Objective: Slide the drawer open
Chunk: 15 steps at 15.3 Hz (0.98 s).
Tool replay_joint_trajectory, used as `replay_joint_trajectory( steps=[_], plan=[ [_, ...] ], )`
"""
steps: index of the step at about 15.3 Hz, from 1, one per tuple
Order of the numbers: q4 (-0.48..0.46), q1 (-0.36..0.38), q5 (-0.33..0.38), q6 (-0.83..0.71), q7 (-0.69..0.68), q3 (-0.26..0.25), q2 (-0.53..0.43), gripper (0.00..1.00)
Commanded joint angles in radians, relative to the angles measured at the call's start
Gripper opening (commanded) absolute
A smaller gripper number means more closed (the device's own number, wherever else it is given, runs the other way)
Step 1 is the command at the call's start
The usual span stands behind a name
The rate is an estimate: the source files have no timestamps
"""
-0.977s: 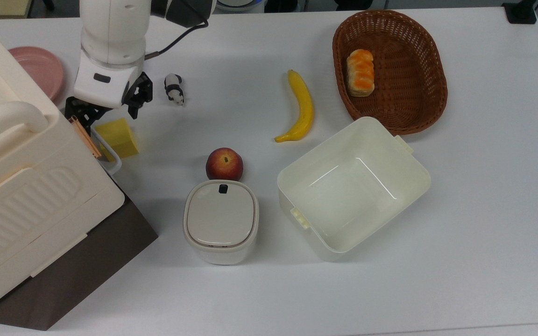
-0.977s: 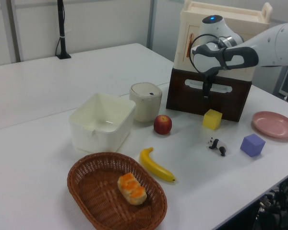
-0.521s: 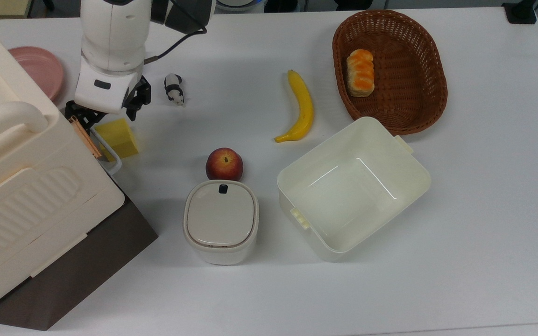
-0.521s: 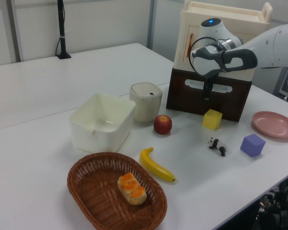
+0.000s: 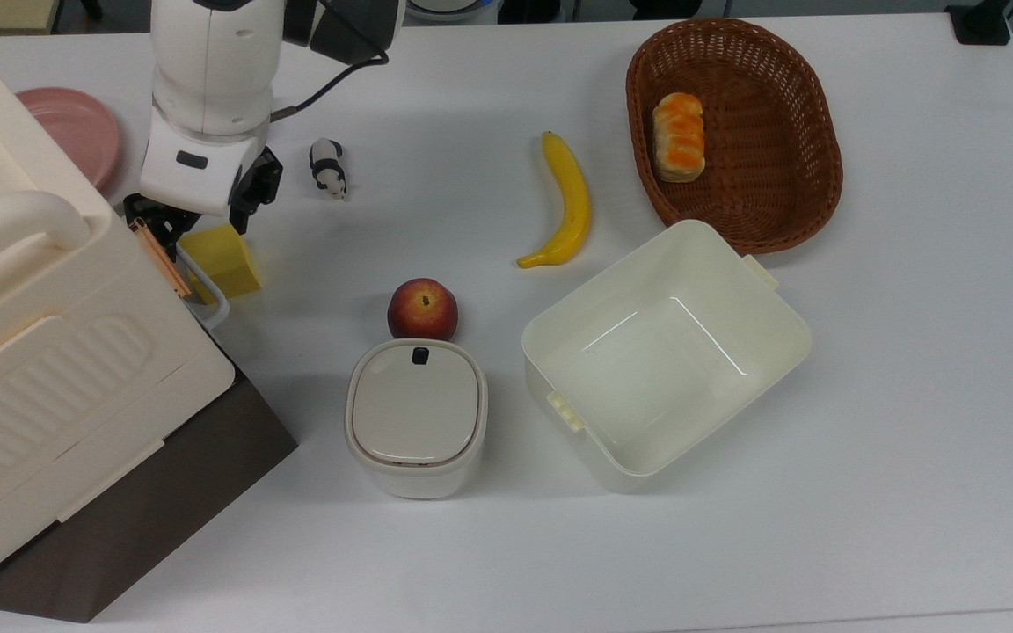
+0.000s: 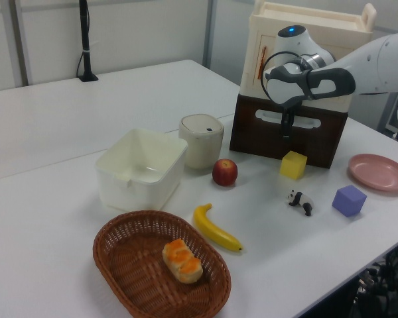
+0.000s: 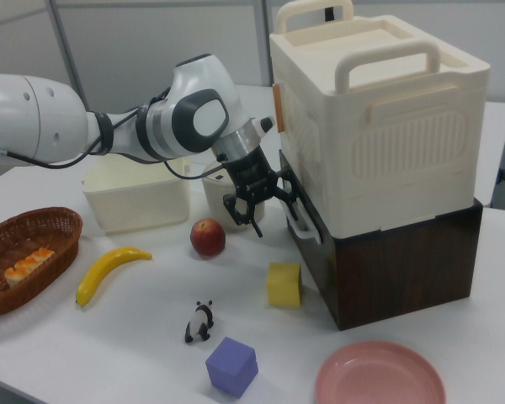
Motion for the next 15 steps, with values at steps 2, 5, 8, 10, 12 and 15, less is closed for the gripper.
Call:
replay_joint_trajectory(
  steps=[2, 5, 8, 10, 12, 15],
  plan=[
    [-0.016, 0.006, -0.020, 0.028, 0.022, -0.006, -0.007, 0.80],
    [-0.019, 0.006, -0.021, 0.027, 0.020, -0.006, -0.007, 0.80],
    [-0.023, 0.007, -0.020, 0.024, 0.020, -0.006, -0.009, 0.80],
    [-0.026, 0.011, -0.020, 0.021, 0.020, -0.006, -0.010, 0.80],
    [-0.032, 0.014, -0.020, 0.016, 0.020, -0.003, -0.013, 0.80],
    [-0.041, 0.017, -0.020, 0.013, 0.020, 0.002, -0.020, 0.80]
  ],
)
